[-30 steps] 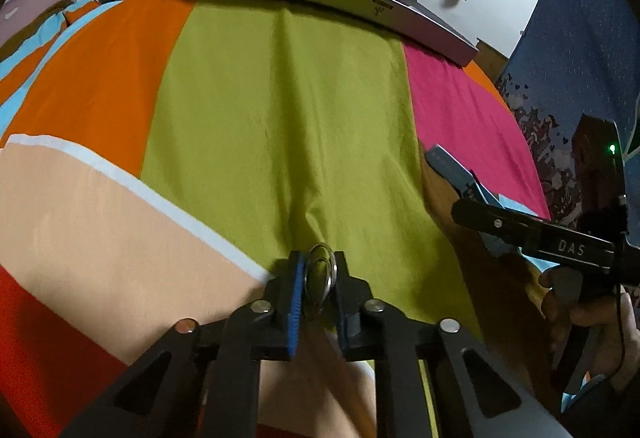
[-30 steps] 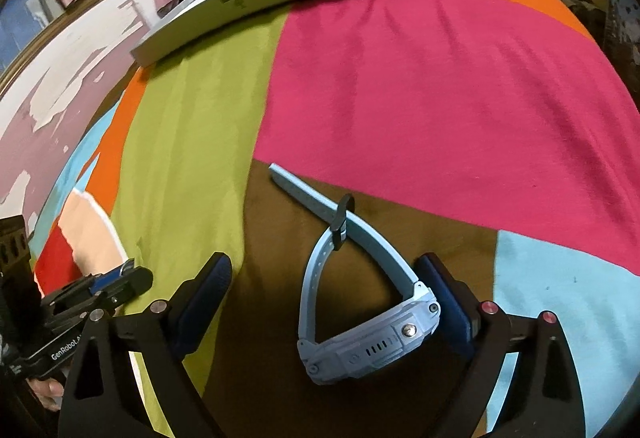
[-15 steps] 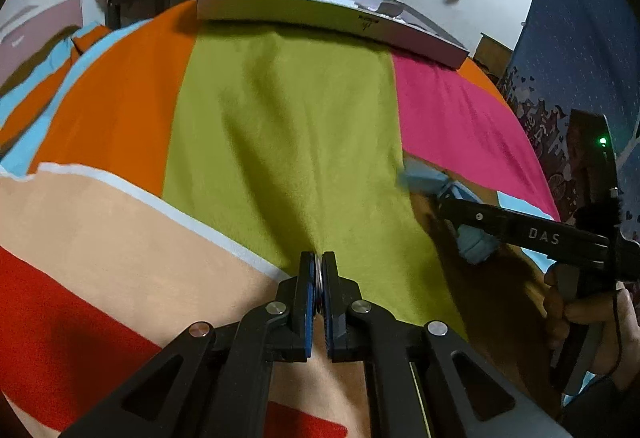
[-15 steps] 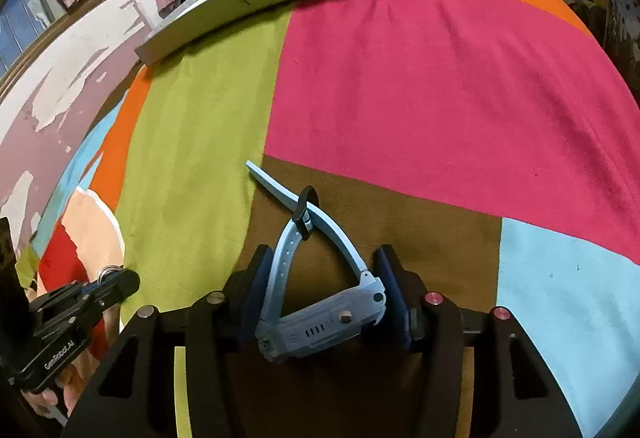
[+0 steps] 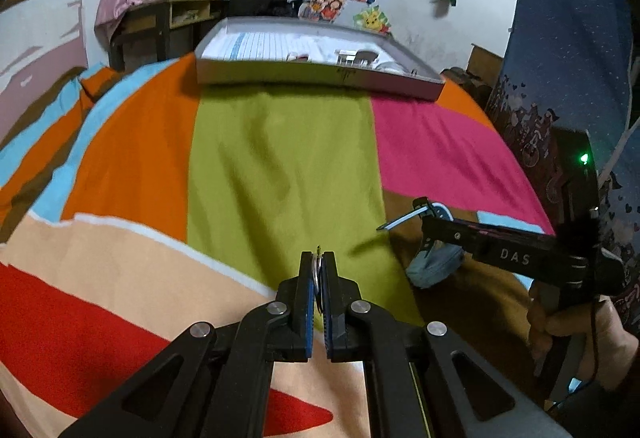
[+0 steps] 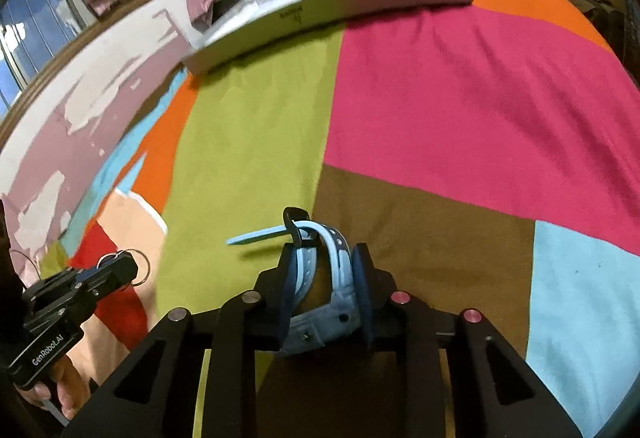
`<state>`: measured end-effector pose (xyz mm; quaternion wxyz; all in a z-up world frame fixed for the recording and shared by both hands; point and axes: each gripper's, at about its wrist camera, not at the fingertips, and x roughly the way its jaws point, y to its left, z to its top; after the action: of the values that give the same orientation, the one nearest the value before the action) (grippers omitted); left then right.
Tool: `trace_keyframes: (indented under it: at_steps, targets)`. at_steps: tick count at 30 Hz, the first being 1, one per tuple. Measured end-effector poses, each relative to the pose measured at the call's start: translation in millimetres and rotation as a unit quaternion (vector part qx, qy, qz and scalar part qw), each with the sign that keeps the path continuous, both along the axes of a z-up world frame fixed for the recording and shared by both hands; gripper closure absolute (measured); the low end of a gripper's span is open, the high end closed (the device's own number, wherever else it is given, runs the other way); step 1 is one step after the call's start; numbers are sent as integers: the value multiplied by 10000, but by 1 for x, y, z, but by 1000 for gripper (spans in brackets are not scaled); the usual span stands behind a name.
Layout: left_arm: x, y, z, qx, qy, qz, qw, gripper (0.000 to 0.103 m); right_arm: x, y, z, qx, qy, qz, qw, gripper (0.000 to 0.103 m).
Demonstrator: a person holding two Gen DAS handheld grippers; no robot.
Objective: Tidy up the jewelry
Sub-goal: 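Carry the watch and ring into the grey tray and release both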
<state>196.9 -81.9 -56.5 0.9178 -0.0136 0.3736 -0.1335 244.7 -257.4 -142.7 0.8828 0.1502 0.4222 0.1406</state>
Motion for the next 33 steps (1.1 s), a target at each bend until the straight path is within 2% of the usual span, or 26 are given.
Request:
trace_keyframes:
  at_steps: [4, 8, 13, 19, 23, 26, 28, 30, 33]
  targets:
    - [7, 0, 13, -123, -113, -82, 9998, 99, -3, -4, 7, 118, -150, -68, 9998, 80]
    - [29, 4, 31, -366, -235, -183, 9989, 99, 0, -13, 25, 263, -527, -204, 9981, 80]
    - [82, 9, 54, -758, -377, -85, 9964, 99, 16, -36, 52, 618, -1009, -493, 9917, 80]
    - [153, 0, 69, -820, -687, 117, 9942, 99, 67, -54, 94, 659, -1777, -759, 9789, 80]
    - [192, -14, 70, -739, -863, 157, 9934, 99, 103, -58, 114, 483, -2134, -914, 9715, 80]
    - [218, -24, 63, -669, -842, 168, 9941, 99, 122, -60, 125, 249, -2342, -1023, 9665, 80]
    - [233, -28, 58, -643, -782, 195, 9947, 99, 131, -63, 130, 266, -2495, -1140, 9613, 80]
    - [245, -31, 53, -621, -732, 212, 9952, 99, 136, -66, 129, 207, -2599, -1219, 9577, 80]
    - [256, -35, 44, -529, -640, 226, 9963, 99, 147, -72, 120, 140, -2490, -1295, 9597, 80]
